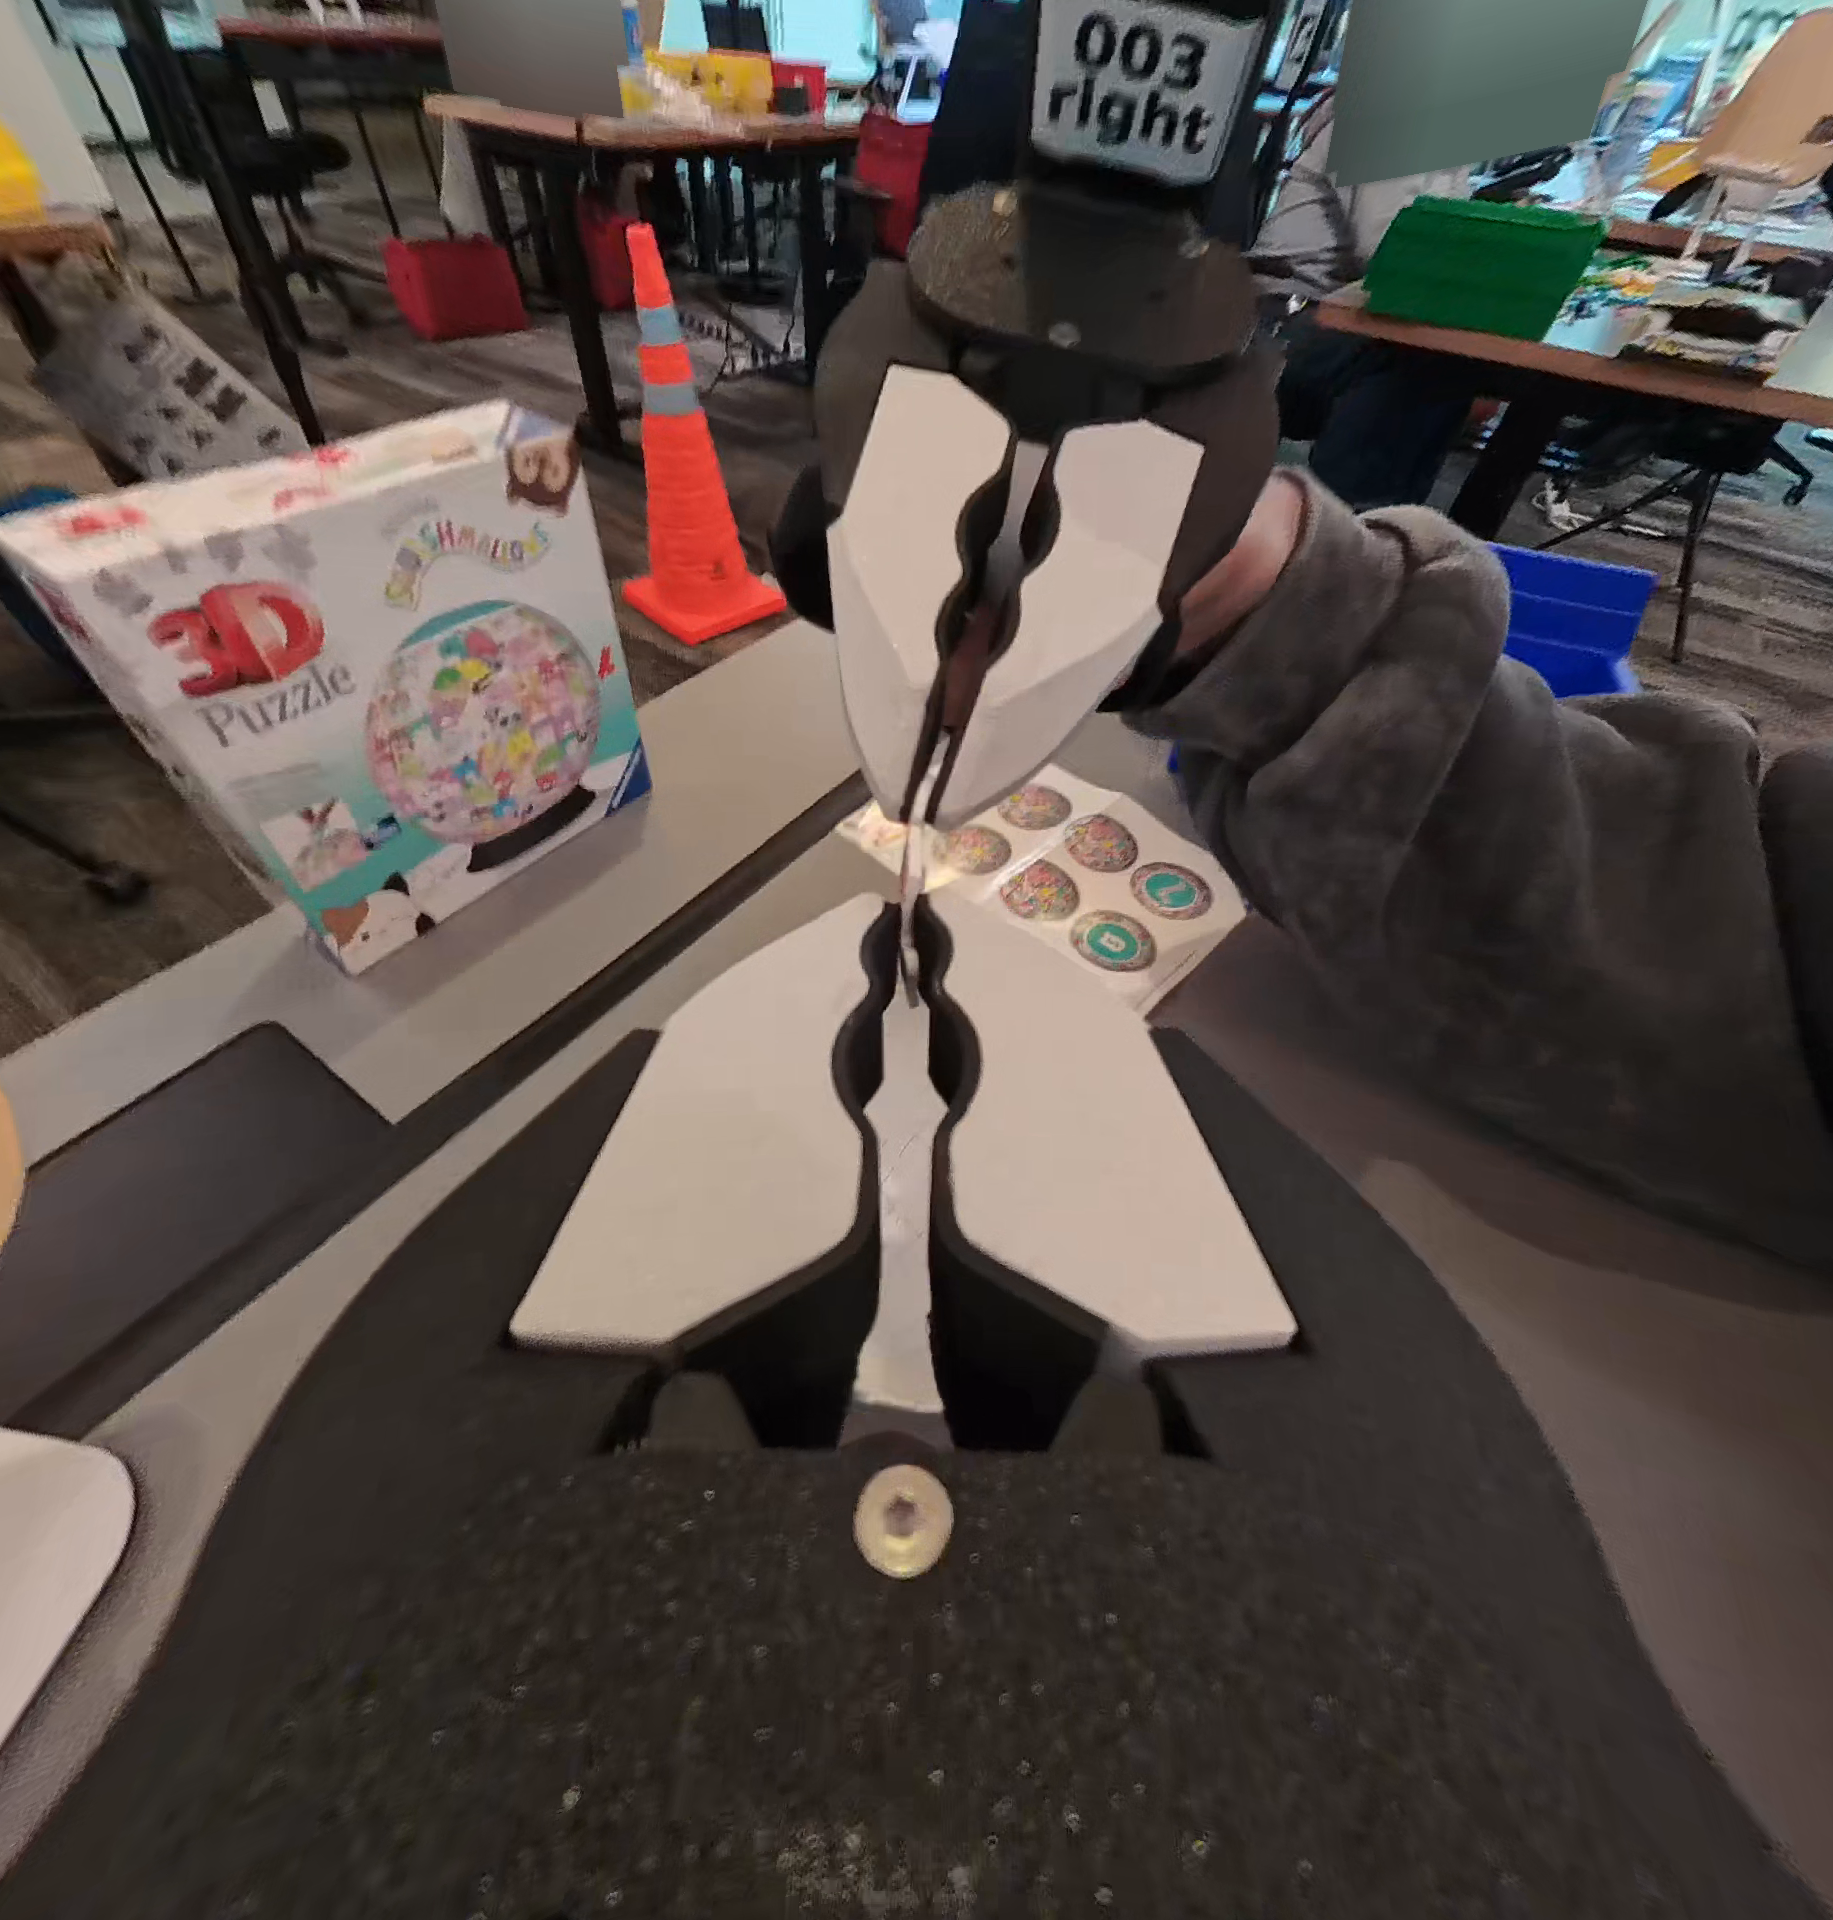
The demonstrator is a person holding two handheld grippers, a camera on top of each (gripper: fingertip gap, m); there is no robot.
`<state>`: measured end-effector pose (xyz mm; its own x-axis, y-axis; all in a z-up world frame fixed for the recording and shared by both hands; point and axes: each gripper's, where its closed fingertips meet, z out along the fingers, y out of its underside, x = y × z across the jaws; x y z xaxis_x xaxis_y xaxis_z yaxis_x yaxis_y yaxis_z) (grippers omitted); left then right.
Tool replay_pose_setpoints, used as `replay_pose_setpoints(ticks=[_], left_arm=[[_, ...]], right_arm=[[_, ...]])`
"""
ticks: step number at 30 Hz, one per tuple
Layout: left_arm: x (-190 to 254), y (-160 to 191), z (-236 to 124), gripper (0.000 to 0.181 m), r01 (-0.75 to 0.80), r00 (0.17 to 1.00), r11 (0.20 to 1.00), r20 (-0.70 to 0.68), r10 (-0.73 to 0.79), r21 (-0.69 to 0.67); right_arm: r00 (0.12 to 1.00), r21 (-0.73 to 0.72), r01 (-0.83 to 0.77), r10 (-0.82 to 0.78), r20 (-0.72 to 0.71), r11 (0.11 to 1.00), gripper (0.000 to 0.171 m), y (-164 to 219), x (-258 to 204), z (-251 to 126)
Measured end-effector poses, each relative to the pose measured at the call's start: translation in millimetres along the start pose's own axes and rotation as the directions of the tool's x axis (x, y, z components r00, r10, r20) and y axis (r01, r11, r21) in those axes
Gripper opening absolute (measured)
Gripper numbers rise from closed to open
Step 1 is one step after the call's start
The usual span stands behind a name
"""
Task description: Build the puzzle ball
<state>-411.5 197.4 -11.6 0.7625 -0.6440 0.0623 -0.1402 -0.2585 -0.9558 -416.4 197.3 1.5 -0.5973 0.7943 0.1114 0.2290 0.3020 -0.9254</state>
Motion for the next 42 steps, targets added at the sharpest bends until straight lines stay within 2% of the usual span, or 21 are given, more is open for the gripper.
replay_pose_setpoints(ticks=[4,6,13,21,28,40,42], left_arm=[[-12.2,9.8,9.5,0.002,0.029,0.999,0.999,0.033,-0.028,-0.045],[-13.6,10.8,13.7,0.002,0.017,0.999,0.999,0.041,-0.015,-0.051],[-14.5,16.4,24.7,0.002,0.001,0.999,0.996,0.036,0.002,-0.084],[-19.8,29.1,28.2,0.002,-0.051,0.996,0.986,0.069,0.063,-0.158],[-24.3,40.8,33.6,0.002,-0.005,0.999,0.986,0.048,0.013,-0.169],[-24.8,46.3,36.9,0.002,0.045,0.999,0.986,0.026,-0.042,-0.158],[-23.7,41.1,34.2,0.002,0.073,0.997,0.989,0.002,-0.073,-0.132]], right_arm=[[0.985,-0.228,0.127,-0.15,-0.087,0.965,0.013,24.0,19.2,-5.0],[0.988,-0.309,0.131,-0.149,-0.037,0.942,0.01,27.4,13.1,-7.2],[0.986,-0.416,0.148,-0.166,-0.007,0.897,0.007,35.4,14.7,-7.6],[0.988,-0.434,0.145,-0.152,0.02,0.889,0.003,46.8,15.7,-3.0],[0.991,-0.504,0.126,-0.134,0.021,0.854,0.002,58.6,19.4,-0.4],[0.986,-0.457,0.158,-0.165,0.024,0.875,0.003,48.5,18.8,10.6],[0.985,-0.41,0.159,-0.17,0.01,0.898,0.003,41.6,19.9,9.0]])
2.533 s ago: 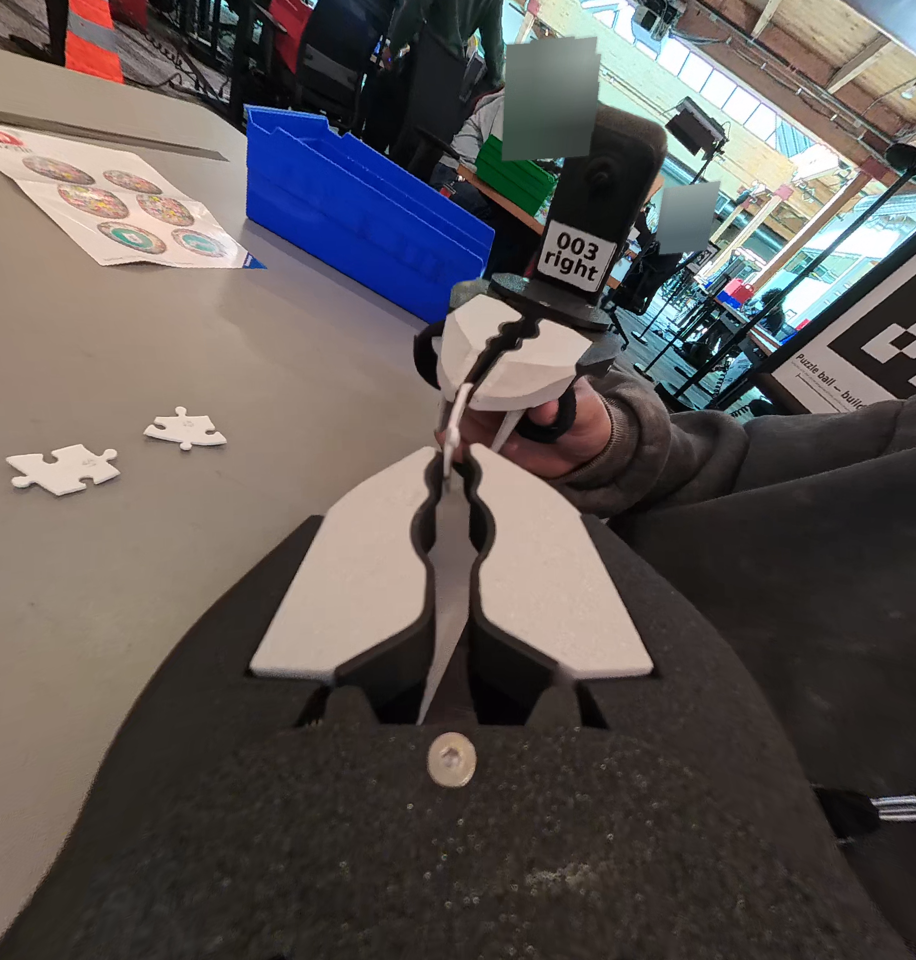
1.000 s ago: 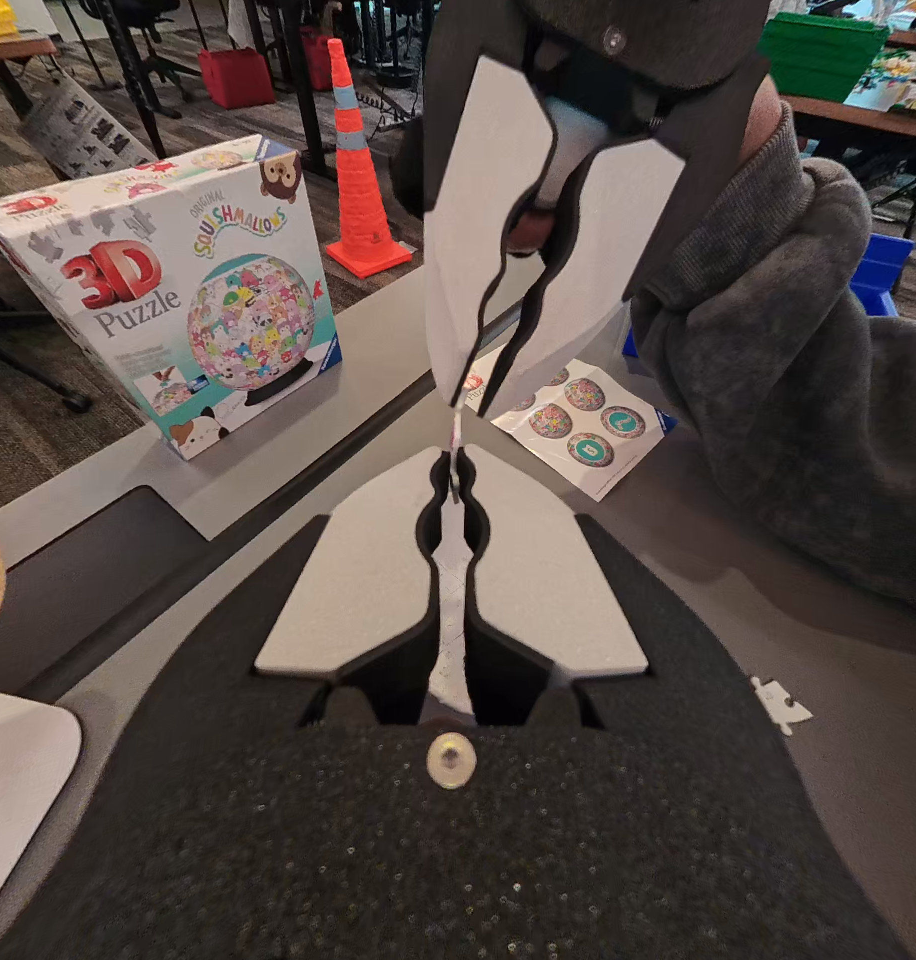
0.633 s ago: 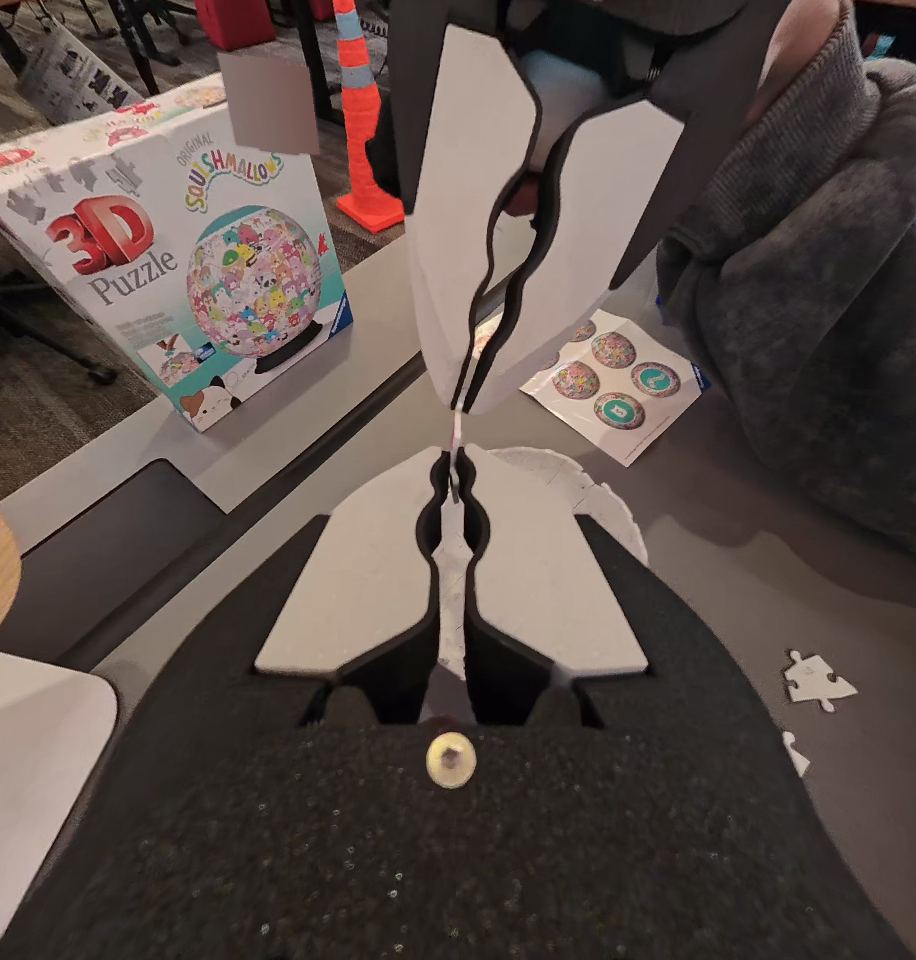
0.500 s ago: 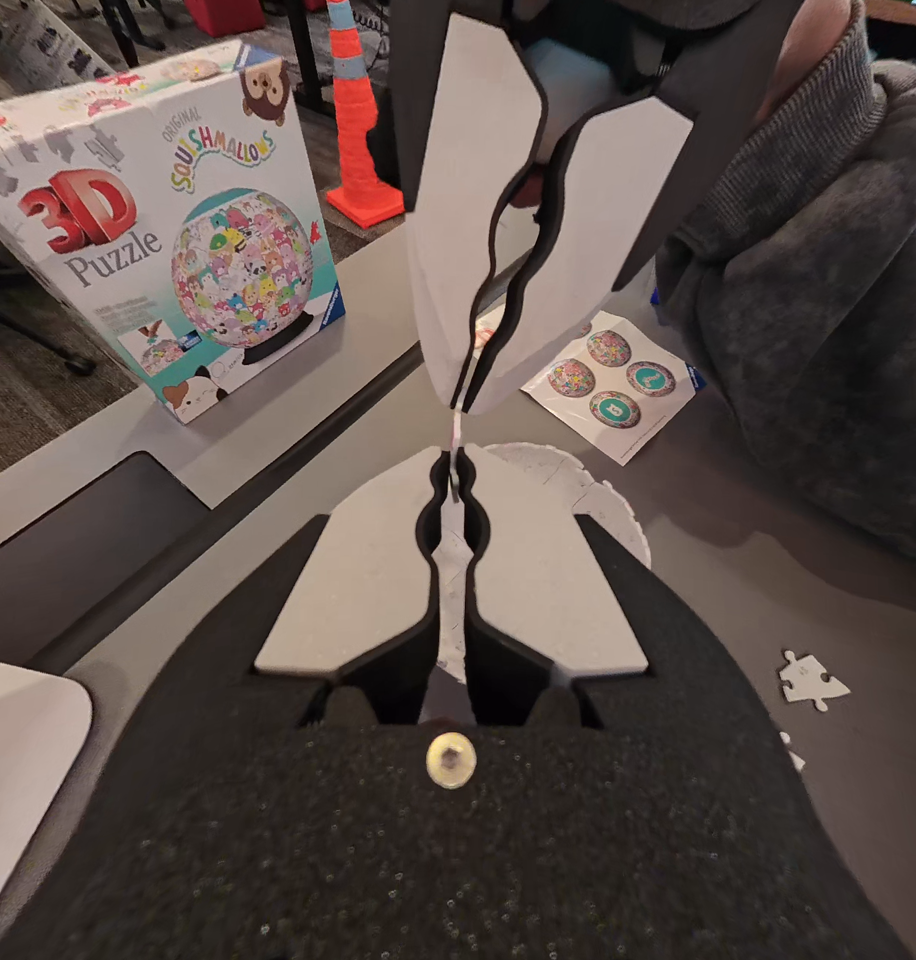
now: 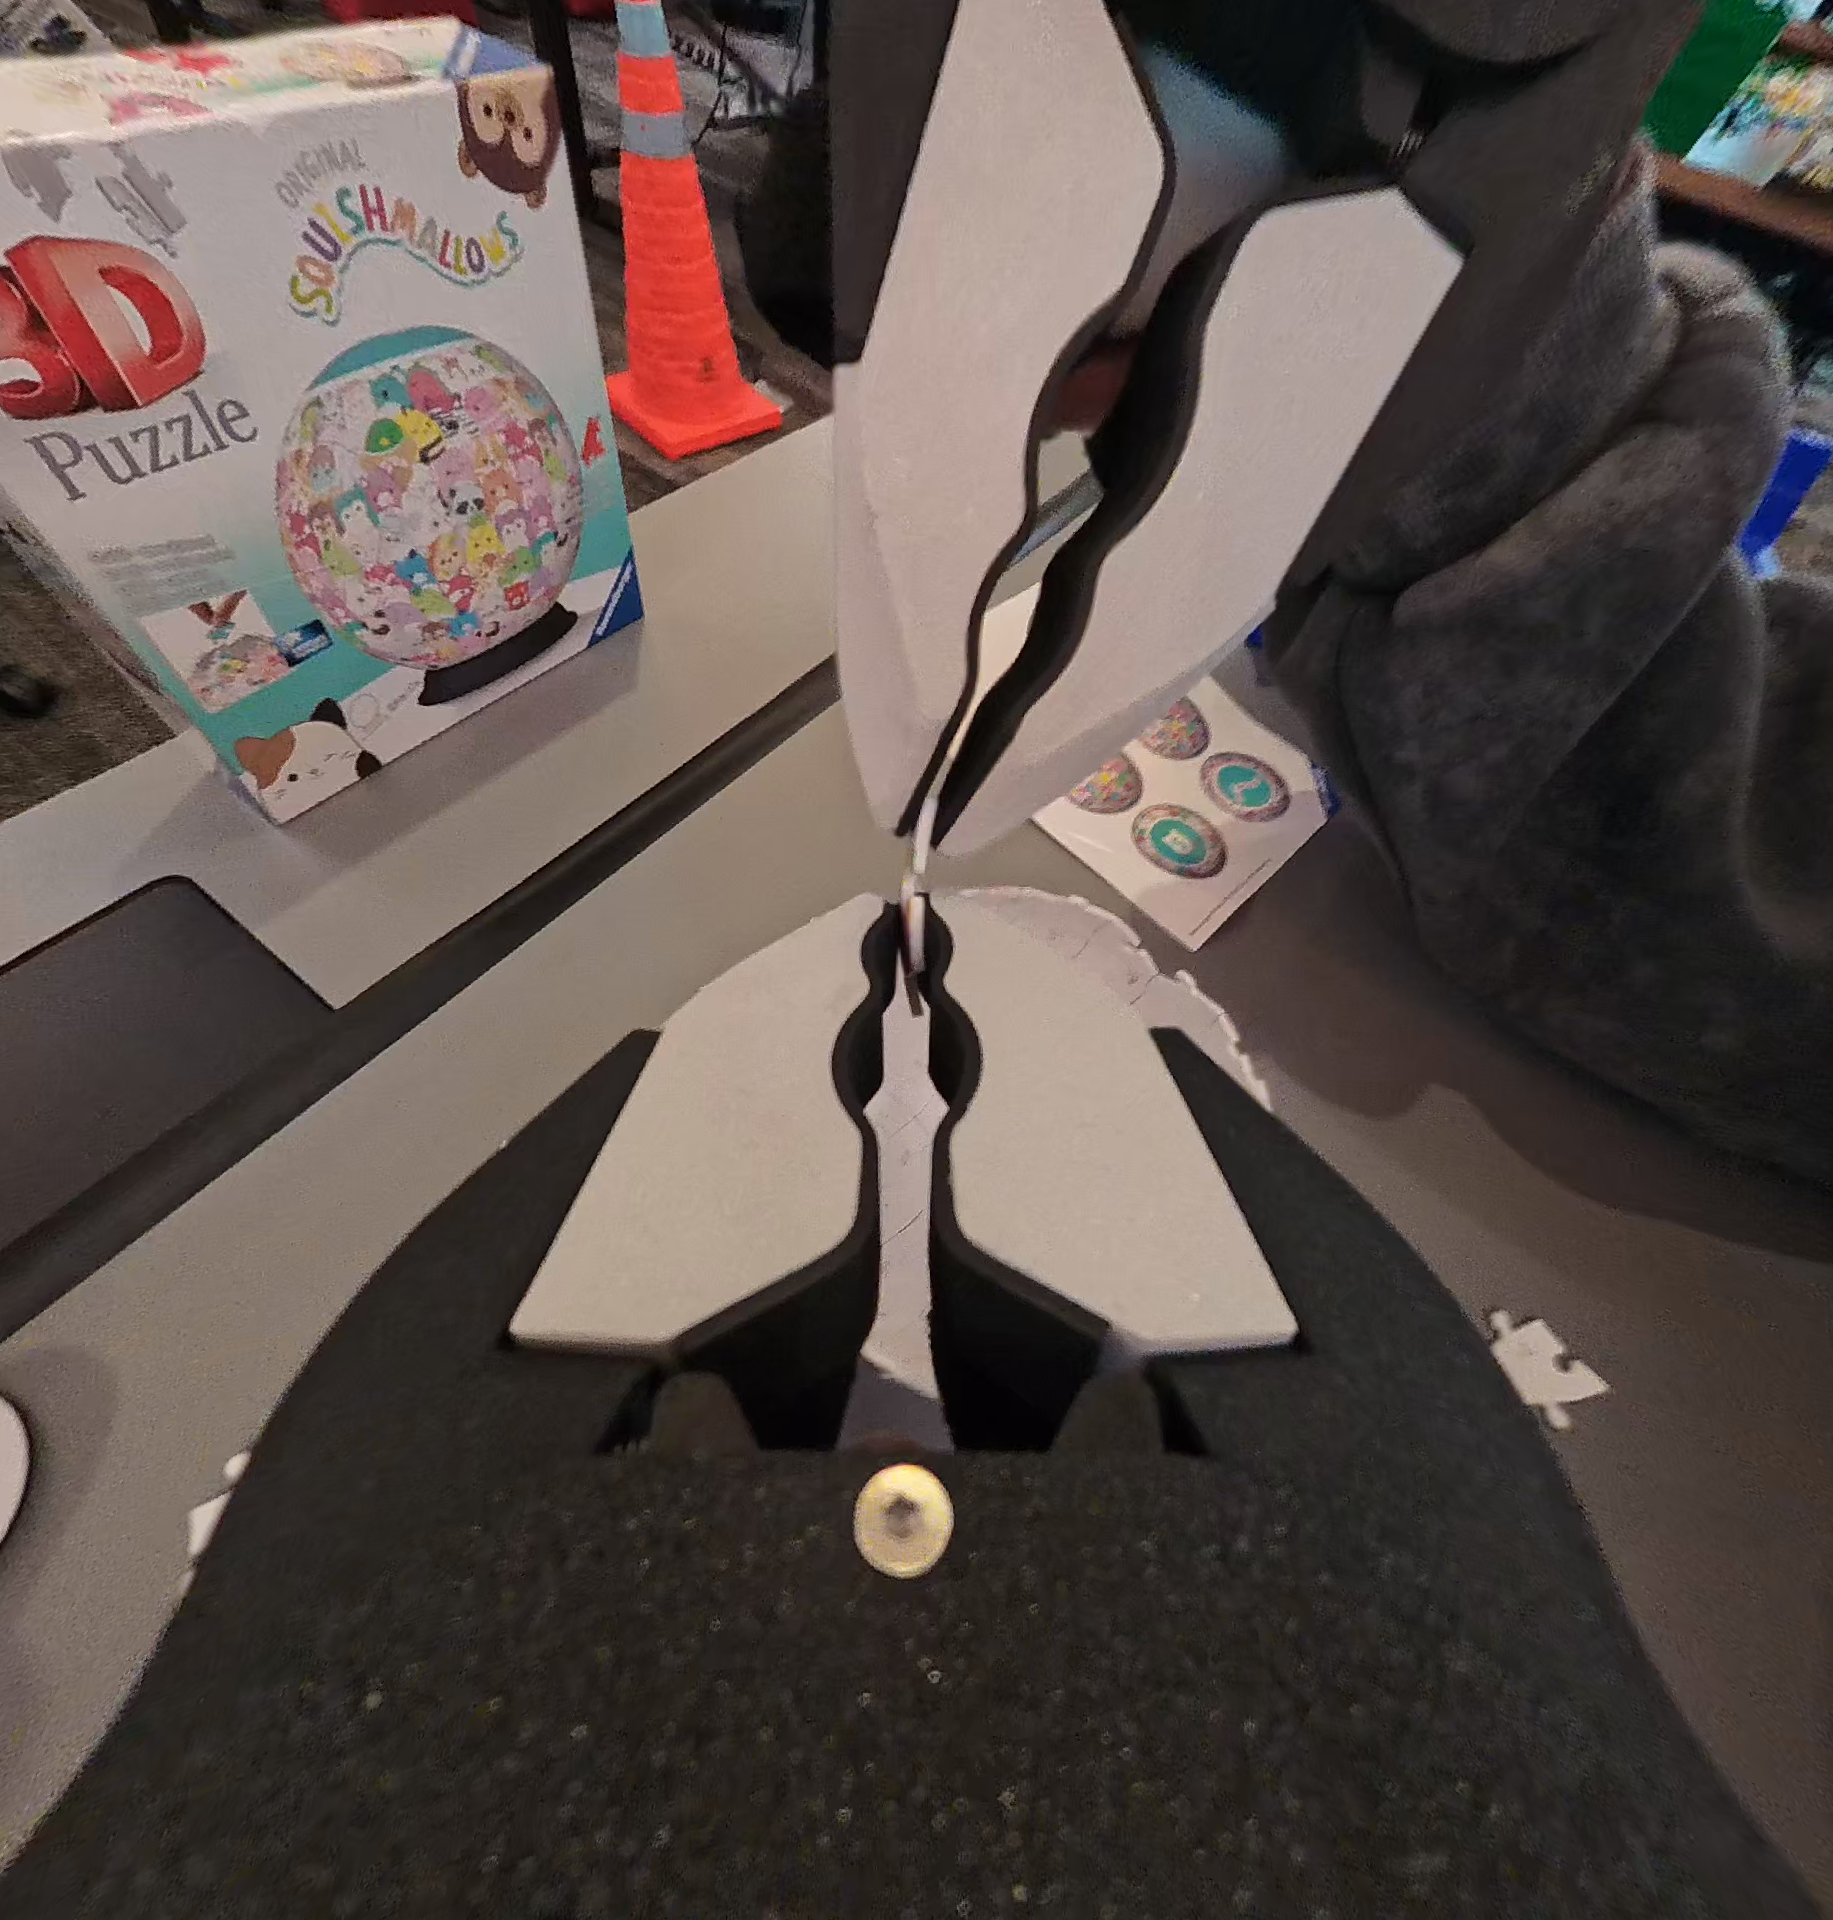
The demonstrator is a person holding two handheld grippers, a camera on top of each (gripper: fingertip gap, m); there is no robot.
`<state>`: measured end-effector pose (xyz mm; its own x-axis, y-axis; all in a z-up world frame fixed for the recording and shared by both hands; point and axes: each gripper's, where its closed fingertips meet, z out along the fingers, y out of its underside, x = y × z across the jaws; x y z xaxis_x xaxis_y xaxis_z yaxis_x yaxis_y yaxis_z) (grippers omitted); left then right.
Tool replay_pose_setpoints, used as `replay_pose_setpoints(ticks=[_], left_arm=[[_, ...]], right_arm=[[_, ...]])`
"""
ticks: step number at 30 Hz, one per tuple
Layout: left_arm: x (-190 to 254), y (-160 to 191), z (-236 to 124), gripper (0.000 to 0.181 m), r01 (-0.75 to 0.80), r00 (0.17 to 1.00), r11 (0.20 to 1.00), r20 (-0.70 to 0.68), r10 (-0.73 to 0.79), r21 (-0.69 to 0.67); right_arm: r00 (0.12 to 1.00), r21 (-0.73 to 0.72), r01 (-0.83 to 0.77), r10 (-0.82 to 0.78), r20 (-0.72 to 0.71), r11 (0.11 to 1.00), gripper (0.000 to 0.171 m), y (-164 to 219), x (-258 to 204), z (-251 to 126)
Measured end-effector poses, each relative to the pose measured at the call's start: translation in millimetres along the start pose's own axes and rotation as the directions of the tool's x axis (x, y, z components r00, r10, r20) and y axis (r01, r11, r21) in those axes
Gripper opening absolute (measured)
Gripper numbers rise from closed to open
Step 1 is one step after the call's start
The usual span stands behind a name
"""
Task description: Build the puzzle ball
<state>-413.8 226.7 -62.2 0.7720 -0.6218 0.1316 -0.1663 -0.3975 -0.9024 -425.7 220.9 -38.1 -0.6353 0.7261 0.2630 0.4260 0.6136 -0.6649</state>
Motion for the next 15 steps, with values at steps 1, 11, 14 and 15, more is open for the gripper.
replay_pose_setpoints(ticks=[1,11,14,15], left_arm=[[0.3,-2.4,-2.2,0.002,0.014,1.0,1.0,-0.013,-0.013,0.013],[6.4,-25.5,-22.3,0.002,0.152,0.974,0.974,-0.191,-0.12,0.165],[6.1,-24.8,-21.9,0.002,0.168,0.97,0.971,-0.203,-0.132,0.168],[7.2,-25.6,-21.9,0.002,0.174,0.967,0.969,-0.214,-0.136,0.175]], right_arm=[[1.0,0.028,-0.001,0.001,-0.017,1.0,0.006,-2.7,2.5,-4.8],[0.999,0.144,-0.048,0.047,0.008,0.988,0.004,-14.5,3.9,-15.7],[0.999,0.141,-0.054,0.053,0.01,0.989,0.003,-13.0,5.0,-13.8],[0.999,0.151,-0.052,0.051,0.011,0.987,0.003,-14.1,5.0,-14.4]])
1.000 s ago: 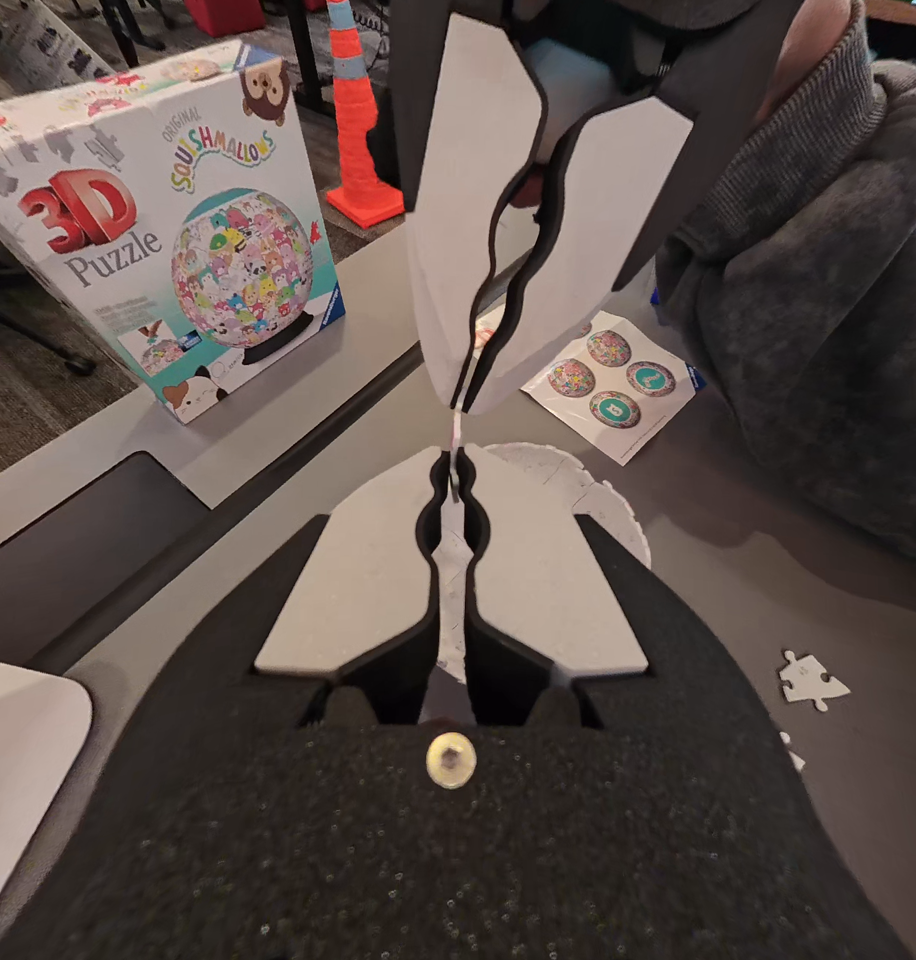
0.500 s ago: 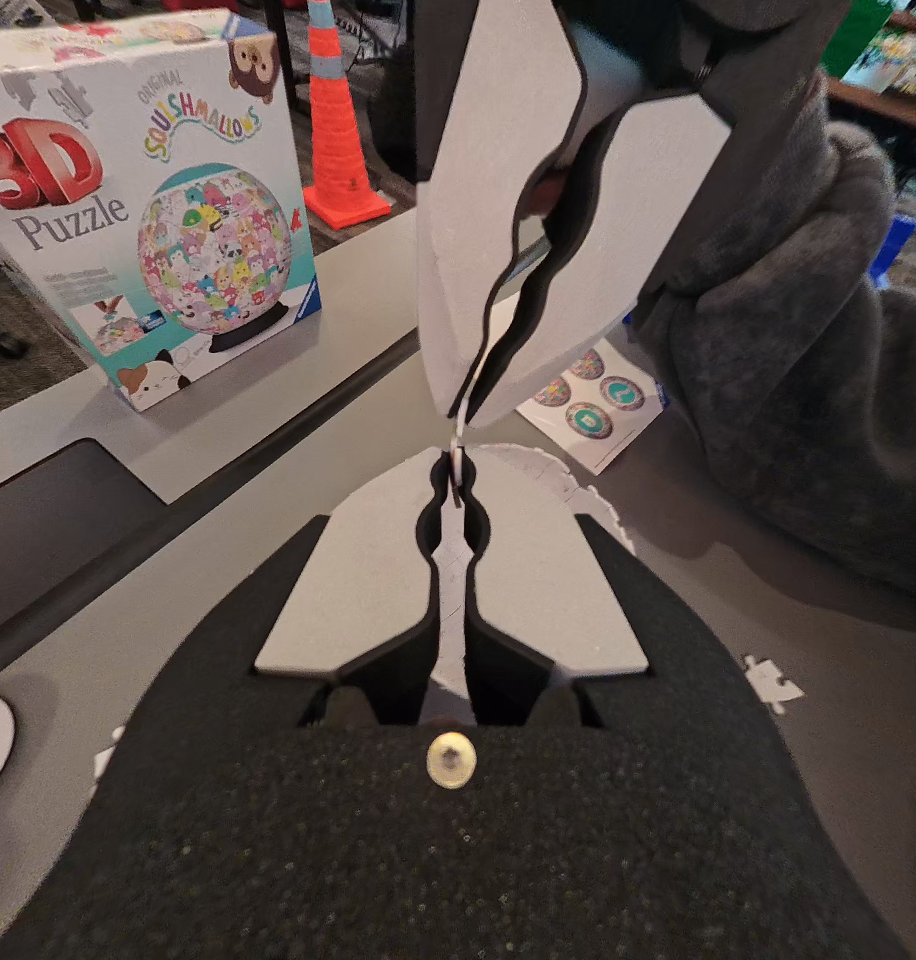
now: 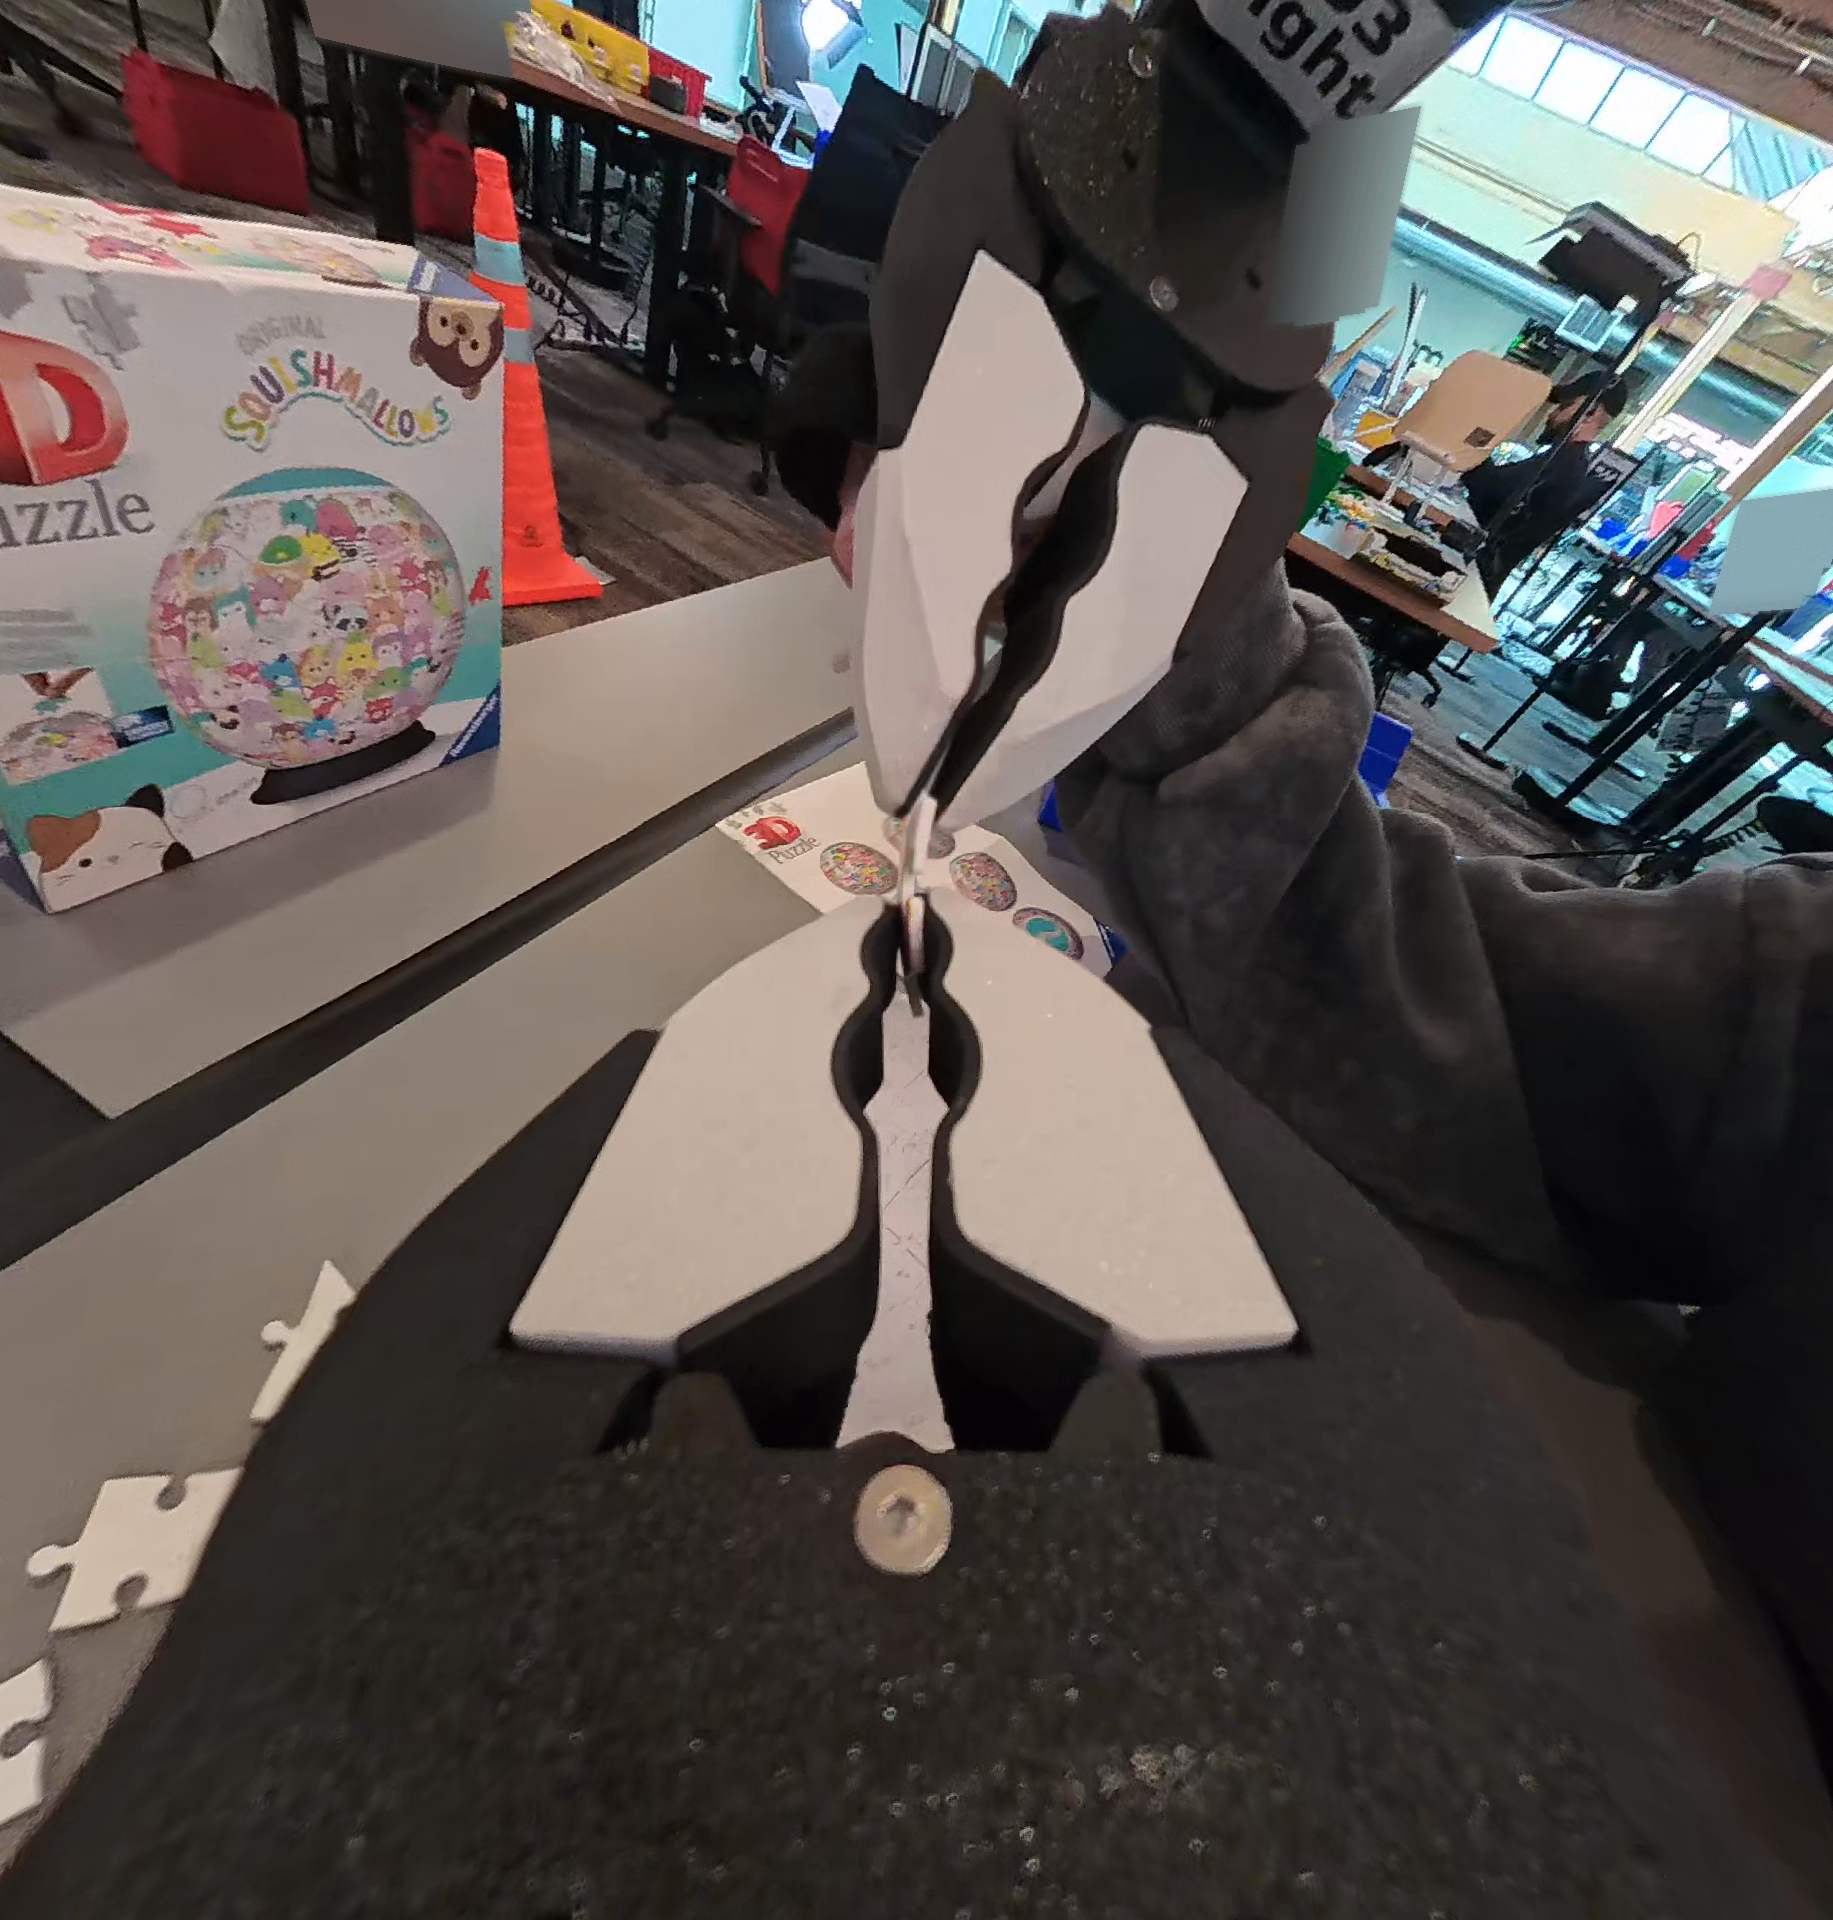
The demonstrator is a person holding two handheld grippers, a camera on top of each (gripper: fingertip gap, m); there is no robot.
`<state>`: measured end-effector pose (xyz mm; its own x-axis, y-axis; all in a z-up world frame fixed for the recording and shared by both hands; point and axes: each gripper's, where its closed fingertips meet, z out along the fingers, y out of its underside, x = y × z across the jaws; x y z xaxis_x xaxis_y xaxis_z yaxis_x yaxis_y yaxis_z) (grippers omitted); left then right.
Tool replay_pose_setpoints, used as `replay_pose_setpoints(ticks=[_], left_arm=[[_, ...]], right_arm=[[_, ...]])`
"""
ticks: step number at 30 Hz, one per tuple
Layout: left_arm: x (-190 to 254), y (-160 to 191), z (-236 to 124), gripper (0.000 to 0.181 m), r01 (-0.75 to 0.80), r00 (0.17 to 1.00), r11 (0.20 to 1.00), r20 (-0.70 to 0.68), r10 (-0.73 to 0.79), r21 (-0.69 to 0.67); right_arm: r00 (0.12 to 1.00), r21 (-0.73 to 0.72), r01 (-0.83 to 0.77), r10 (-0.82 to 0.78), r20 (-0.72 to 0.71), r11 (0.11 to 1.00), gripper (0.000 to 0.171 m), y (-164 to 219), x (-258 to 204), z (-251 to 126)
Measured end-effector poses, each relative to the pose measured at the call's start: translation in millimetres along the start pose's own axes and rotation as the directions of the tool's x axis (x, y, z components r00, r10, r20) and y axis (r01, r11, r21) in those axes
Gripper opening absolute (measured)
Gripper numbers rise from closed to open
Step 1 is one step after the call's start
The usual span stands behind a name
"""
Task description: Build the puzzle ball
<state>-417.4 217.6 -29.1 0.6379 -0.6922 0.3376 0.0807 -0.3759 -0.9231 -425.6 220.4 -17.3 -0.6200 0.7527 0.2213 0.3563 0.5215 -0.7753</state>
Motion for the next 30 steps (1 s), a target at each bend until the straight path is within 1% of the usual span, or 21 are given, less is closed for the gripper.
replay_pose_setpoints(ticks=[5,9,14,15,16,18,21,24,26,28,30], left_arm=[[1.3,-1.1,0.0,0.002,-0.016,1.0,1.0,0.0,0.016,0.011],[3.5,-1.5,1.3,0.002,-0.037,0.999,0.999,0.004,0.037,0.018],[1.2,3.7,5.3,0.002,-0.045,0.999,0.999,0.011,0.045,-0.005],[0.1,4.8,5.2,0.004,-0.049,0.999,0.999,0.015,0.049,-0.017],[-1.5,5.7,3.9,0.011,-0.053,0.998,0.998,0.02,0.054,-0.032],[-6.0,6.4,-2.7,0.026,-0.07,0.997,0.995,0.035,0.072,-0.068],[-27.4,15.8,-15.9,0.051,-0.085,0.986,0.982,0.128,0.107,-0.167],[-56.8,31.0,-23.8,0.046,-0.088,0.96,0.965,0.238,0.149,-0.248],[-78.6,41.6,-23.7,0.037,-0.056,0.945,0.962,0.296,0.137,-0.266],[-93.7,55.8,-18.5,0.033,-0.012,0.948,0.959,0.302,0.1,-0.282],[-100.4,70.1,-11.1,0.031,0.016,0.96,0.951,0.271,0.072,-0.309]], right_arm=[[1.0,0.022,-0.016,0.015,0.005,1.0,0.007,-1.1,1.2,-1.2],[0.999,0.046,-0.029,0.028,0.041,0.999,0.003,-3.6,-2.3,-0.1],[0.999,-0.01,-0.023,0.023,0.038,1.0,0.002,3.5,-2.6,1.3],[1.0,-0.031,-0.015,0.016,0.02,0.999,0.002,5.9,-0.7,1.2],[1.0,-0.055,-0.013,0.012,-0.001,0.998,0.002,9.1,1.7,0.8],[1.0,-0.145,-0.009,0.005,-0.031,0.989,0.002,23.6,4.8,0.6],[1.0,-0.256,0.0,-0.006,-0.023,0.967,0.002,42.4,2.9,7.3],[1.0,-0.367,0.0,-0.002,-0.005,0.93,0.002,59.3,1.7,20.0],[1.0,-0.431,0.012,-0.001,0.025,0.902,0.002,69.6,-2.4,29.5],[0.999,-0.489,0.021,-0.003,0.038,0.872,0.002,79.5,-4.2,37.4],[0.999,-0.53,0.015,0.006,0.039,0.848,0.002,87.4,-4.9,43.3]])
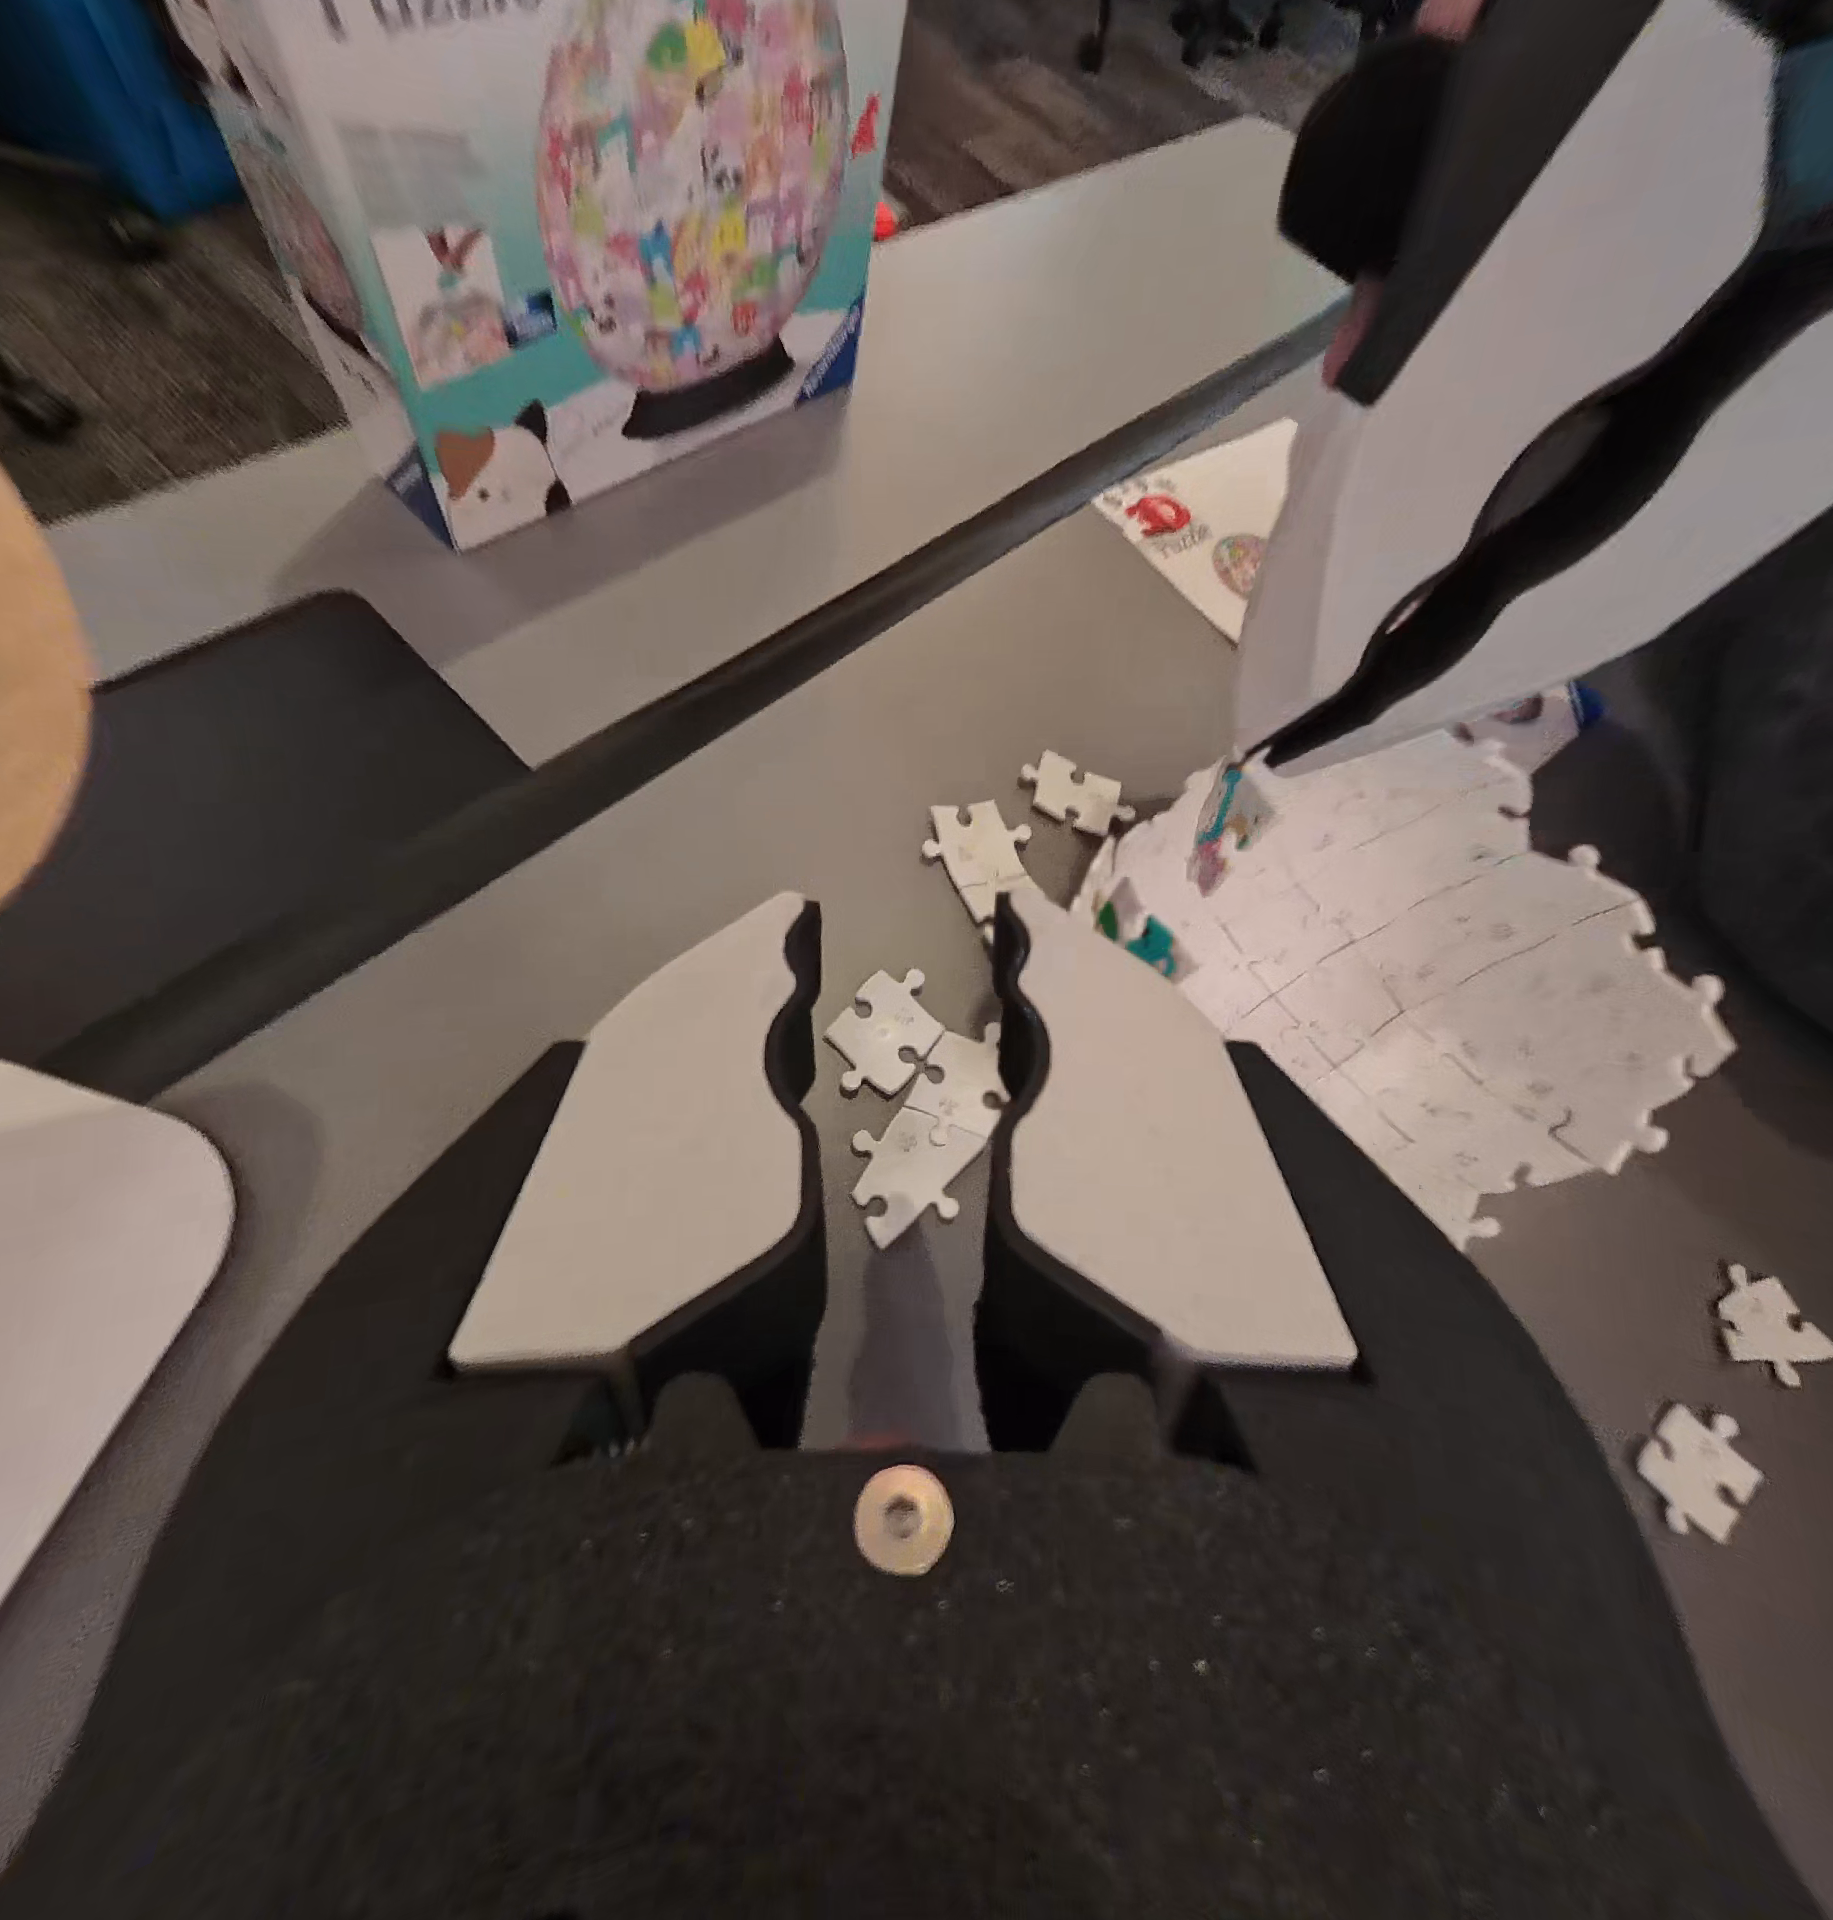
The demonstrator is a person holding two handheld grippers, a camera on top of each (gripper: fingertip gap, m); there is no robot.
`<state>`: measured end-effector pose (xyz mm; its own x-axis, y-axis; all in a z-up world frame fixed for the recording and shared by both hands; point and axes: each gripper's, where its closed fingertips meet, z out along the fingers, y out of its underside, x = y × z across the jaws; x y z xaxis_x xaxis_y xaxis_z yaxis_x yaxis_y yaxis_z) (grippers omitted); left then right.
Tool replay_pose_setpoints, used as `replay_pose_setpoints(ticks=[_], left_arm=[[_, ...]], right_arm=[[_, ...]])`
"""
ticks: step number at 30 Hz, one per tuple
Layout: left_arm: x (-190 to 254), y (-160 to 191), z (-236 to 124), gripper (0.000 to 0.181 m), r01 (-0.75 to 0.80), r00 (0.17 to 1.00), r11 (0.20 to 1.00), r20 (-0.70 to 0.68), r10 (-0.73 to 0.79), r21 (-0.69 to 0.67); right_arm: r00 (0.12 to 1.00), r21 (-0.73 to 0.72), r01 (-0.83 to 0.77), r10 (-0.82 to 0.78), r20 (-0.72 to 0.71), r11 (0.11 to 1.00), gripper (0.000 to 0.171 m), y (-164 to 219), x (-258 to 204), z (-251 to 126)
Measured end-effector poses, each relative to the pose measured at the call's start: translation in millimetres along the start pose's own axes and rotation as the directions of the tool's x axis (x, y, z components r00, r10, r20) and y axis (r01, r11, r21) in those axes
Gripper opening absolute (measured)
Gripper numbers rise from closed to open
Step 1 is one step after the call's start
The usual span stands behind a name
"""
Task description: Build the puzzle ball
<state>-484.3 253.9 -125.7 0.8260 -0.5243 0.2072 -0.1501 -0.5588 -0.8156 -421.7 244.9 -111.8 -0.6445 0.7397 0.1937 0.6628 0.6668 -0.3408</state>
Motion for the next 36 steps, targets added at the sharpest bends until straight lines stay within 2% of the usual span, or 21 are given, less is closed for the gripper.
replay_pose_setpoints(ticks=[3,5,9,15,17,20,26,33,36], left_arm=[[8.3,0.4,4.1,0.033,0.023,0.996,1.0,-0.082,-0.023,0.0],[15.0,-7.4,-2.8,0.042,0.02,0.994,0.999,-0.105,-0.017,0.031],[29.0,-16.7,-14.3,0.044,-0.044,0.996,0.998,-0.08,0.047,0.042],[47.9,-5.3,-1.4,0.045,-0.244,0.967,0.962,0.052,0.251,-0.119],[47.8,0.6,2.3,0.045,-0.281,0.947,0.939,0.099,0.305,-0.197],[48.6,1.9,2.4,0.037,-0.313,0.927,0.919,0.132,0.35,-0.238],[47.0,-2.4,-8.1,0.038,-0.292,0.941,0.933,0.113,0.32,-0.209],[40.7,-7.4,-17.6,0.039,-0.13,0.991,0.986,-0.012,0.13,-0.102],[39.7,-3.2,-13.9,0.039,-0.148,0.989,0.981,0.001,0.149,-0.125]], right_arm=[[1.0,-0.027,-0.008,0.008,0.003,1.0,0.002,-0.3,0.2,10.0],[1.0,-0.023,-0.006,0.006,0.018,1.0,0.002,-2.1,-2.3,15.1],[0.999,-0.016,-0.026,0.026,0.026,1.0,0.002,0.4,-2.1,20.2],[0.997,0.059,-0.057,0.059,-0.039,0.997,0.002,7.9,3.8,13.9],[0.997,0.099,-0.062,0.065,-0.028,0.993,0.002,4.9,1.5,12.7],[0.996,0.098,-0.072,0.077,-0.047,0.993,0.002,3.7,5.6,13.0],[0.996,0.105,-0.078,0.081,-0.025,0.991,0.002,-0.5,3.5,21.5],[0.996,0.092,-0.077,0.08,-0.03,0.993,0.002,3.1,5.6,26.0],[0.996,0.093,-0.077,0.08,-0.032,0.993,0.002,2.7,5.9,27.1]])
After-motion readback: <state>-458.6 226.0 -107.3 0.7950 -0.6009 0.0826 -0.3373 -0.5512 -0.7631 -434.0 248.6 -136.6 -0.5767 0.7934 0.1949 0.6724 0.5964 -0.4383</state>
